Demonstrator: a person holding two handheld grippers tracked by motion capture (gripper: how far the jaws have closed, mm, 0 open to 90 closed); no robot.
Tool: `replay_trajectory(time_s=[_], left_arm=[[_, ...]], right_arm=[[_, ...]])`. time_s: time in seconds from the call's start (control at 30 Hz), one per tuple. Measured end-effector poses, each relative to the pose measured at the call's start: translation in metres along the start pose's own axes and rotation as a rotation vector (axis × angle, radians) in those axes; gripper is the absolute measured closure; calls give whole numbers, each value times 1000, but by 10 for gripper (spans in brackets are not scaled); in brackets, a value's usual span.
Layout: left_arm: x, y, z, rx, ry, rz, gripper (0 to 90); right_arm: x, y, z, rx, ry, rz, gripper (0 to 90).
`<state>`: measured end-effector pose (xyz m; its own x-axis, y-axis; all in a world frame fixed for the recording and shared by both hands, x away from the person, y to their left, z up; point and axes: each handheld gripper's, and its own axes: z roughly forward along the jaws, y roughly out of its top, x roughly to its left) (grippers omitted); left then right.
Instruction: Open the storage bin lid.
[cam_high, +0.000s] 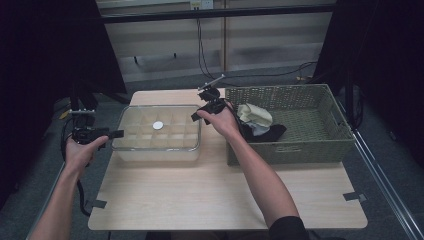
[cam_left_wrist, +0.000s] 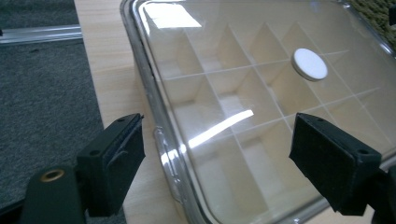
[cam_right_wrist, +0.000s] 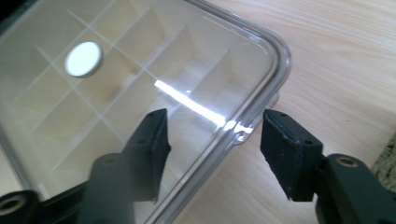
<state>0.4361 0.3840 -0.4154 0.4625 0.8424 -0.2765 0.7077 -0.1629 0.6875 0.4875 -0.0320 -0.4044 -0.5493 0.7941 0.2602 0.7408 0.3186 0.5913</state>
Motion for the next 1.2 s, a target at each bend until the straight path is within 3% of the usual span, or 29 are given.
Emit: replay_trajectory(time_s=[0.2, 0.27, 0.5, 0.53, 0.7, 0.83, 0.97, 1.2], left_arm=[[2, 0, 7, 24, 3, -11, 156], [2, -1, 11, 34, -1, 6, 156], [5, -1, 18, 62, -11, 5, 152], [5, 0, 21, 80, -14, 8, 153], [5, -1, 27, 82, -38, 0, 158], [4, 1, 29, 89, -56, 0, 158], [3, 2, 34, 87, -60, -16, 139], [6, 2, 36, 82, -81, -57, 151]], right_arm=[[-4, 4, 8, 33, -9, 24, 398], [-3, 7, 12, 42, -24, 31, 390], [-6, 9, 20, 74, -32, 55, 364], [-6, 10, 25, 95, -55, 59, 345], [-6, 13, 29, 97, -36, 107, 345], [-6, 14, 31, 101, -33, 118, 338], [-4, 13, 34, 96, -26, 178, 306], [-5, 12, 35, 87, -9, 215, 329]])
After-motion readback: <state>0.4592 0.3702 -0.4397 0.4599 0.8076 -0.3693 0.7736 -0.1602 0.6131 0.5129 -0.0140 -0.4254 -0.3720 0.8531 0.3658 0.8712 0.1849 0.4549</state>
